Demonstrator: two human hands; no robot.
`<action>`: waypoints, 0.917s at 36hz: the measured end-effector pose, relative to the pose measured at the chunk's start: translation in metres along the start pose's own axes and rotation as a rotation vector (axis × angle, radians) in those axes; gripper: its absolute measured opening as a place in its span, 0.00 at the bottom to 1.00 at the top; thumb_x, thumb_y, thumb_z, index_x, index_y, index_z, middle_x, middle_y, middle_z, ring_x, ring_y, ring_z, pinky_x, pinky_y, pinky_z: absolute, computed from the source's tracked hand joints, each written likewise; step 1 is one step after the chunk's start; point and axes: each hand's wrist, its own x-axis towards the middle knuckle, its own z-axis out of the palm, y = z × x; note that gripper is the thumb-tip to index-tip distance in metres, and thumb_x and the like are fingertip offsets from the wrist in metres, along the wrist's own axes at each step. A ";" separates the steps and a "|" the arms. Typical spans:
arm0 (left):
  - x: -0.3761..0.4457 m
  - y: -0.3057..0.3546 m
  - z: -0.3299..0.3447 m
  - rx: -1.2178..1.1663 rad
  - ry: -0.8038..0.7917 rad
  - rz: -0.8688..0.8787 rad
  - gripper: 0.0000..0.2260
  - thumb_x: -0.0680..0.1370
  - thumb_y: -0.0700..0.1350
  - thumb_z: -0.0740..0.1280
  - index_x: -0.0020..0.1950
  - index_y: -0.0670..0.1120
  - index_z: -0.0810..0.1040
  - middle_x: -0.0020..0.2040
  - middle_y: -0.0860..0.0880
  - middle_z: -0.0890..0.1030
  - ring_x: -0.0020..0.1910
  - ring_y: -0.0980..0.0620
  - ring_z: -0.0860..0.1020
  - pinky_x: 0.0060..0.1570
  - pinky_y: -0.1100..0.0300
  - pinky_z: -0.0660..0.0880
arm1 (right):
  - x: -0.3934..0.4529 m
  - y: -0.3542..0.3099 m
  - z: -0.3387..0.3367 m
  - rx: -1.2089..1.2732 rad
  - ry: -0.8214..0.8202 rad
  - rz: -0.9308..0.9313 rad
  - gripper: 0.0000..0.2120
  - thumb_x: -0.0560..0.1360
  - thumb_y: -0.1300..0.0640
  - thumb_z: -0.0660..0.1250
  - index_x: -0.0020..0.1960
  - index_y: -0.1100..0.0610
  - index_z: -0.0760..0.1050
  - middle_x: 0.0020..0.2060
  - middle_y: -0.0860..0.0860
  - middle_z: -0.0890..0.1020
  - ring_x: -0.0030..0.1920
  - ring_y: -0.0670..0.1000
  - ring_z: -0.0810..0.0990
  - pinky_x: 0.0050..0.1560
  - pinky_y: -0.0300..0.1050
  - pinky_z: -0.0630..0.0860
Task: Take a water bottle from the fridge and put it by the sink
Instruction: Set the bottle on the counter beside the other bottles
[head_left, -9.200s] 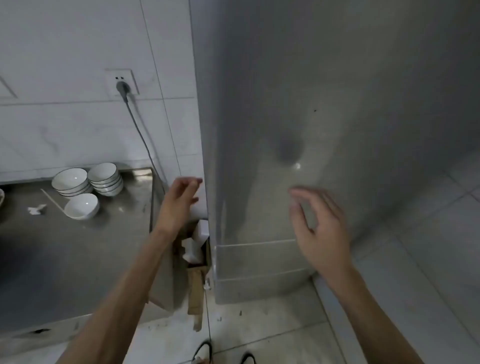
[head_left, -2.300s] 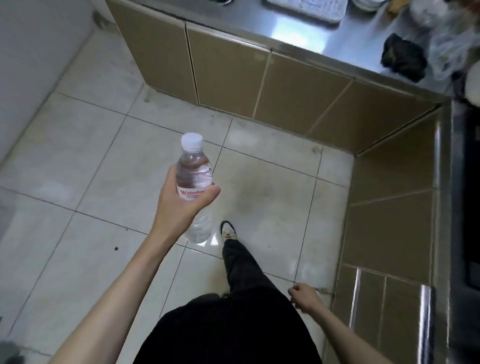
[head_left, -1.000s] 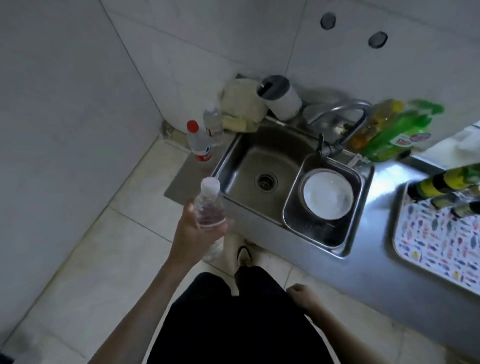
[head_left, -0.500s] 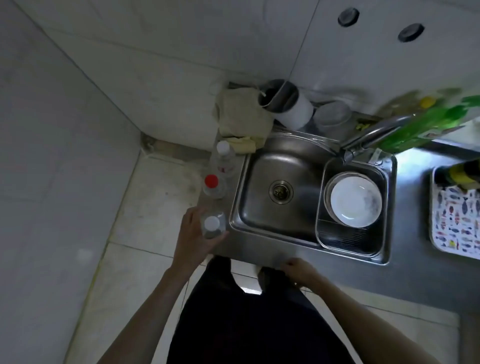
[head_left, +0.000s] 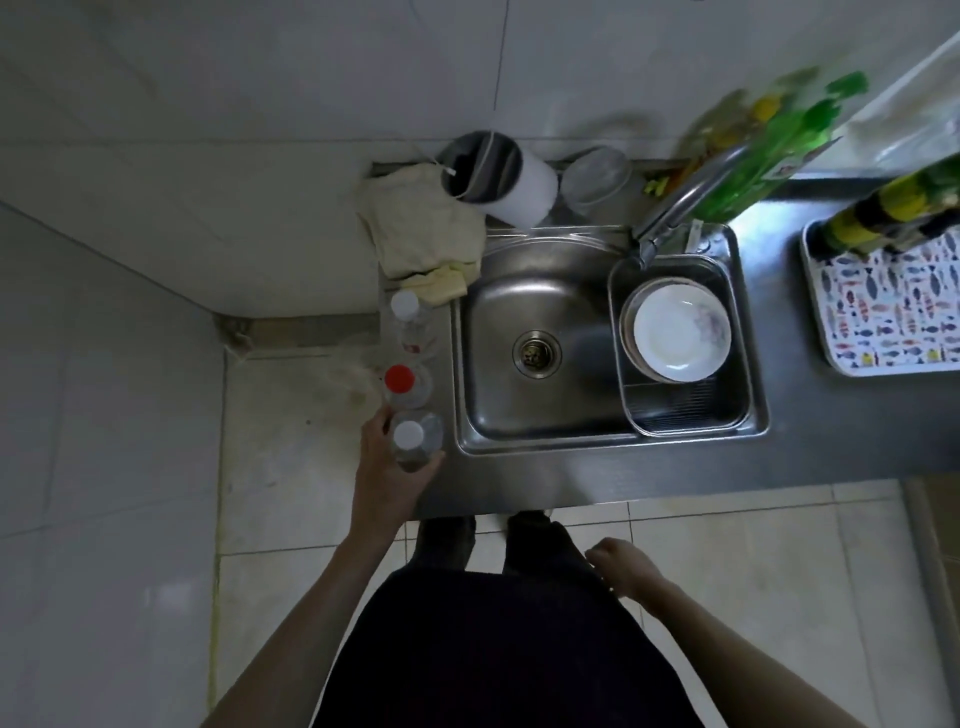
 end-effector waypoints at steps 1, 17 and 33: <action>0.001 0.000 -0.001 0.012 -0.006 0.001 0.44 0.64 0.63 0.80 0.76 0.57 0.65 0.63 0.68 0.70 0.59 0.76 0.75 0.47 0.81 0.72 | 0.000 0.003 0.003 0.020 0.019 0.006 0.14 0.77 0.54 0.62 0.36 0.60 0.74 0.43 0.61 0.83 0.40 0.55 0.80 0.40 0.46 0.71; -0.027 -0.007 0.032 0.662 -0.830 -0.247 0.14 0.82 0.54 0.68 0.41 0.48 0.79 0.38 0.47 0.80 0.41 0.50 0.80 0.42 0.57 0.70 | -0.028 0.068 0.045 0.543 0.160 0.134 0.09 0.77 0.57 0.62 0.40 0.58 0.74 0.37 0.58 0.81 0.36 0.54 0.75 0.40 0.46 0.70; -0.123 0.117 0.277 1.130 -1.136 0.171 0.10 0.84 0.43 0.67 0.59 0.38 0.84 0.55 0.39 0.85 0.57 0.41 0.84 0.54 0.52 0.78 | -0.065 0.239 0.203 1.480 0.234 0.481 0.13 0.76 0.60 0.61 0.32 0.57 0.72 0.32 0.54 0.78 0.34 0.54 0.73 0.38 0.45 0.68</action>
